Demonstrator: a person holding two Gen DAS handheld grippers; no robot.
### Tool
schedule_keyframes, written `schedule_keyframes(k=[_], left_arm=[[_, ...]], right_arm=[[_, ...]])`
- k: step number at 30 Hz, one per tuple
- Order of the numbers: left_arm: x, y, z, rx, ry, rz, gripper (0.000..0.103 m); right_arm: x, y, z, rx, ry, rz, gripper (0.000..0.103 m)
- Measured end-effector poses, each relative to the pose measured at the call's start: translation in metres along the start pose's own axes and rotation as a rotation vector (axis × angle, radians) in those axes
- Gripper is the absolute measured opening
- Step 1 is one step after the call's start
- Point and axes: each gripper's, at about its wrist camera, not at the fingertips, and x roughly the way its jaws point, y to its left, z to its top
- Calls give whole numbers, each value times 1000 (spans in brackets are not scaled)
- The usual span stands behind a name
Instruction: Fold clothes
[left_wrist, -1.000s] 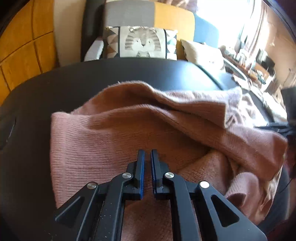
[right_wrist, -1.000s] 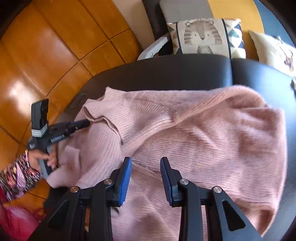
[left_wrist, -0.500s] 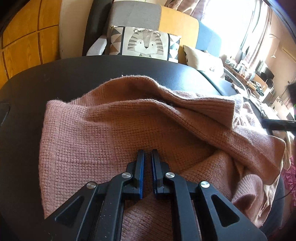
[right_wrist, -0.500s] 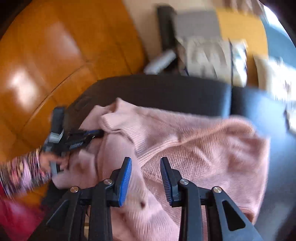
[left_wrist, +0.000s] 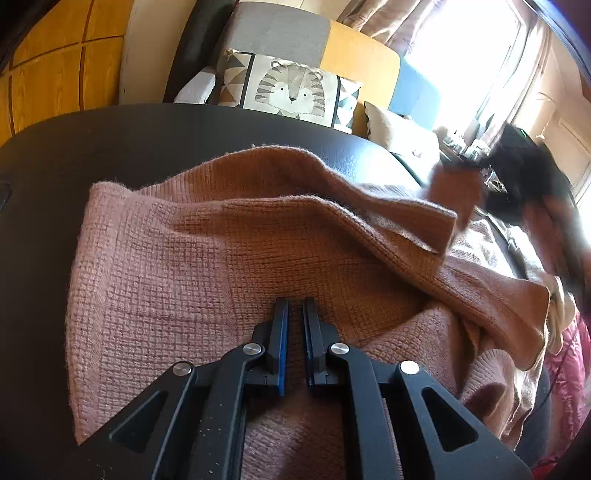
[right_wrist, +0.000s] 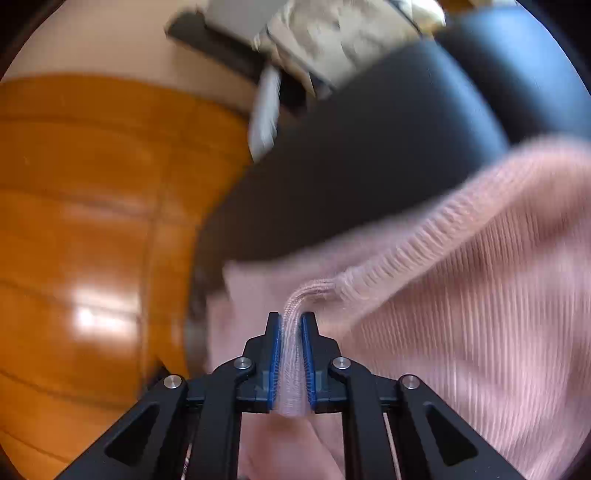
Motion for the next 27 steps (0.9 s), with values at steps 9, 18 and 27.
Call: schedule_keyframes(k=[9,18,27], left_arm=[[1,5,-3,-21,-6,-29,8],[1,5,0,-19,-4,-24,8],[-18,-29,68,-102,32,-235,14]], right_arm=[[-32,-6,38,-52,-106,-152,32],[-36,23,-56,-339,95,-199,32],[-17,1,7,-203,-4,-291,32]])
